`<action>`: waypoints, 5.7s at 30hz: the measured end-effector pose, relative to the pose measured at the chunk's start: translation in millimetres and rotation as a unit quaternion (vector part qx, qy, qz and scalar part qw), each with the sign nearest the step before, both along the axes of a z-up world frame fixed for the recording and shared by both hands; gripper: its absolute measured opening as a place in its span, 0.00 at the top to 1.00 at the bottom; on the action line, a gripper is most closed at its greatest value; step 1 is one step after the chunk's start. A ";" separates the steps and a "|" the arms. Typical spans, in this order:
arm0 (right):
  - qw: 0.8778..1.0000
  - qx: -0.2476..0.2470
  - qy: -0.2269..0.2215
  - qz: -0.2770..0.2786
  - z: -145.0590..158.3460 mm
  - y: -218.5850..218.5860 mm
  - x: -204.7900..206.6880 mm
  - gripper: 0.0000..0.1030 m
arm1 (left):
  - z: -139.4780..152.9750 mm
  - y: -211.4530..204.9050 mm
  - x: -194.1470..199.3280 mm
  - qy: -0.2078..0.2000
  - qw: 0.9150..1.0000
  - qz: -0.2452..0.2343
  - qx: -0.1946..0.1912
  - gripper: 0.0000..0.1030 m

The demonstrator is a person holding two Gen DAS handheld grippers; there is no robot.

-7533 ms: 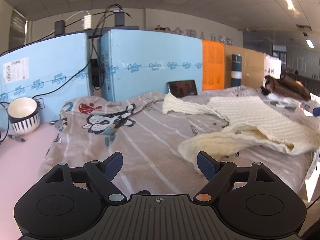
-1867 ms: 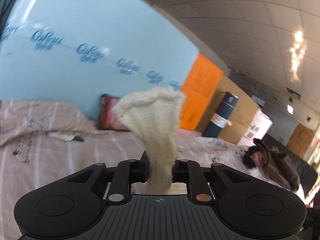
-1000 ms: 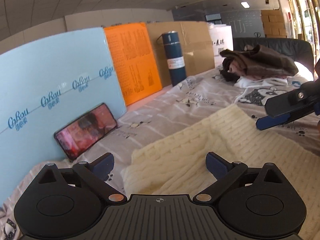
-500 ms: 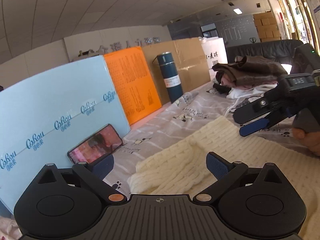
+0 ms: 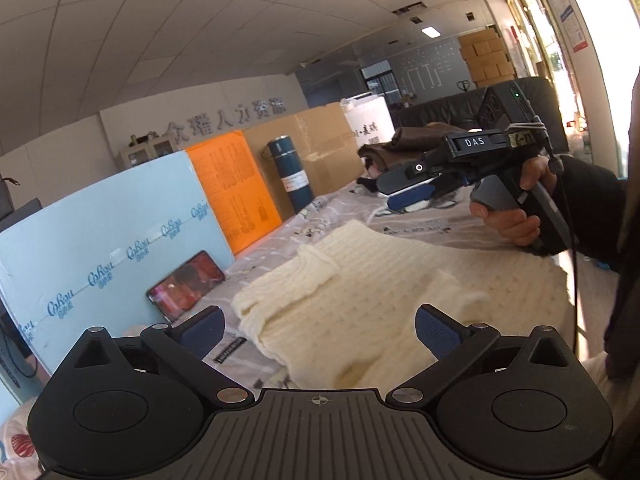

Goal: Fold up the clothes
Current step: 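Grasp the sweater hem with both grippers and lift it, then fold the hem over toward the collar with both grippers and release, then grasp the folded sweater edges with both grippers and lift it, then carry the folded sweater with both grippers to the pink table by the bowl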

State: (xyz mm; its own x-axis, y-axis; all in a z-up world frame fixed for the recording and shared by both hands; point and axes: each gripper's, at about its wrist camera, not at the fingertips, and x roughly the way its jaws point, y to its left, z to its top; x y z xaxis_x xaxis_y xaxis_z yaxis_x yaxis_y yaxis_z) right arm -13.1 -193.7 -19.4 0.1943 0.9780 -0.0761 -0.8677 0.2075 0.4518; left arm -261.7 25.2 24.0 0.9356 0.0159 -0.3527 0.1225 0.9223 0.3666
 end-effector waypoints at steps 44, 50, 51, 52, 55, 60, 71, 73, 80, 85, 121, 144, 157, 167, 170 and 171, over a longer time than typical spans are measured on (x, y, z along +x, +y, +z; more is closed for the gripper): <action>0.973 -0.171 -0.134 0.075 -16.4 -53.3 -59.4 0.64 | -28.0 2.1 46.8 -0.013 0.994 -0.069 -0.079 0.65; 0.988 -0.087 -0.116 0.054 -3.5 -35.8 -28.2 0.84 | -19.9 27.0 67.4 -0.051 0.993 -0.024 -0.106 0.65; 0.989 -0.076 -0.114 0.048 -1.2 -30.9 -22.5 0.85 | -18.6 30.8 73.1 -0.055 0.993 -0.018 -0.106 0.65; 0.991 -0.066 -0.112 0.043 1.0 -26.1 -16.8 0.85 | -17.2 35.4 79.0 -0.056 0.992 -0.013 -0.108 0.65; 0.994 -0.053 -0.095 0.024 5.9 -10.0 3.6 0.86 | -12.8 49.7 100.1 -0.059 0.992 0.004 -0.108 0.66; 0.997 -0.054 -0.057 -0.007 10.4 9.4 32.9 0.88 | -5.8 77.7 140.7 -0.061 0.990 0.025 -0.124 0.72; 0.992 -0.090 0.024 -0.082 5.7 49.5 92.3 0.89 | -22.0 93.3 218.5 -0.009 0.995 0.019 -0.101 0.76; 0.988 -0.114 0.043 -0.096 -4.1 54.3 100.0 0.89 | -30.8 94.4 225.5 0.013 0.995 0.022 -0.097 0.73; 0.980 -0.152 0.067 -0.111 -17.8 58.2 103.9 0.84 | -30.6 96.6 224.5 0.013 0.995 0.064 -0.078 0.43; 0.979 -0.146 0.074 -0.118 -17.5 54.0 104.4 0.83 | -5.1 116.7 206.2 -0.011 0.983 0.121 -0.139 0.13; 0.974 -0.170 0.138 -0.054 -22.2 68.8 118.6 0.03 | -43.8 120.5 180.8 0.110 0.902 0.161 -0.385 0.02; 0.976 -0.133 0.167 0.048 -21.3 83.9 116.1 0.56 | -64.8 124.5 178.9 0.036 0.865 0.123 -0.485 0.39; 0.987 -0.100 0.128 0.008 3.1 89.5 78.5 0.79 | -33.7 128.5 142.3 -0.009 0.868 0.099 -0.487 0.58; 0.993 -0.049 0.091 0.050 66.5 165.5 9.2 0.79 | 22.8 164.2 40.4 -0.133 0.888 0.150 -0.414 0.58; 0.992 -0.041 0.088 0.082 81.4 205.9 -11.4 0.79 | 34.3 180.7 7.5 -0.162 0.885 0.185 -0.396 0.58; 0.991 -0.040 0.085 0.091 85.8 219.7 -18.8 0.79 | 38.3 186.1 -2.1 -0.172 0.884 0.199 -0.387 0.58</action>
State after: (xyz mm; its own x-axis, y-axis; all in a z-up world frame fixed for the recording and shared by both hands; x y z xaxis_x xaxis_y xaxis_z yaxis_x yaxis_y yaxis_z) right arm -31.8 26.0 66.5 -0.0079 0.9851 -0.1716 -0.8064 0.0952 0.5837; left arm -263.7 211.2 62.4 0.9644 0.2455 -0.0981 -0.2633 0.8585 -0.4400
